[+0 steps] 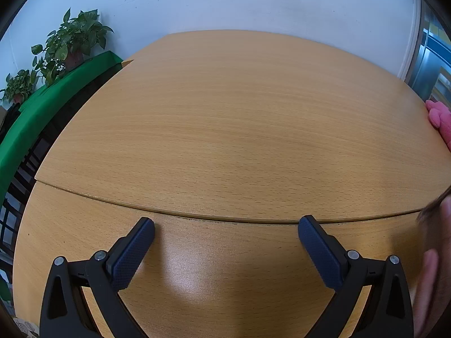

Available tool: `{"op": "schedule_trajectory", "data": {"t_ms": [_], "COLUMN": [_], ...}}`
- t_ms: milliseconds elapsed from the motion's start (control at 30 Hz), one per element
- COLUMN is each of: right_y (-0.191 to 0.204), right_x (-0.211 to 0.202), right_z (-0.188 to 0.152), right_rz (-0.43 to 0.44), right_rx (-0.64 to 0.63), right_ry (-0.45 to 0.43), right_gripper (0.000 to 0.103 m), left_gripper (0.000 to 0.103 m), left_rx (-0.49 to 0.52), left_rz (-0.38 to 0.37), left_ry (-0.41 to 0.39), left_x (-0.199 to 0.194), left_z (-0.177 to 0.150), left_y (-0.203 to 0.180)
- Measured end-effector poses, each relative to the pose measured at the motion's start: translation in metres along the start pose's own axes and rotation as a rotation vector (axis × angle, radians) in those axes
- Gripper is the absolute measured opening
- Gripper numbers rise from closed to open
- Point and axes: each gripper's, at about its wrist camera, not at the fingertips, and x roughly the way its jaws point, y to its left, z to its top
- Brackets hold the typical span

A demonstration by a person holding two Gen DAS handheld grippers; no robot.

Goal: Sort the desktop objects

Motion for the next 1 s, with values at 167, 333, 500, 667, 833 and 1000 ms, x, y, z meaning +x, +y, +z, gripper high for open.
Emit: {"op": "schedule_trajectory", "data": {"t_ms": [167,333,500,667,833,1000], "right_y": [0.0008,-0.0004,-0.0003,-0.0005,-0.0006,-0.0005], "right_x": [0.0009,-0.0004,-0.0007,-0.0012,-0.0013,-0.0013], "right_z": [0.0007,-0.004,-0.0068,-0.0069,-0.0068,-0.0069], "right_rz": [0.0,0.001,0.001,0.001,0.001,0.001], "right_rx": [0.0,0.001,0.002,0.002,0.002,0.002], "right_ry": [-0.001,-0.003,-0.004,-0.004,-0.004,-0.004], "right_gripper": [0.103,0.103,0.103,0.103,0.103,0.103], "left_gripper": [0.103,0.103,0.103,0.103,0.103,0.103], "left_rx": [0.0,0.0,0.0,0.0,0.0,0.0], "left_rz": [0.0,0.0,0.0,0.0,0.0,0.0], "left_ry": [0.0,0.0,0.0,0.0,0.0,0.0], "left_x": [0.0002,0.0,0.0,-0.0001,0.0,-0.0003], "left_z": [-0.0002,0.0,-0.0001,0.0001,0.0004,0.0003], "left_y": [-0.0002,0.0,-0.0001,-0.0002,0.0,-0.0003]}}
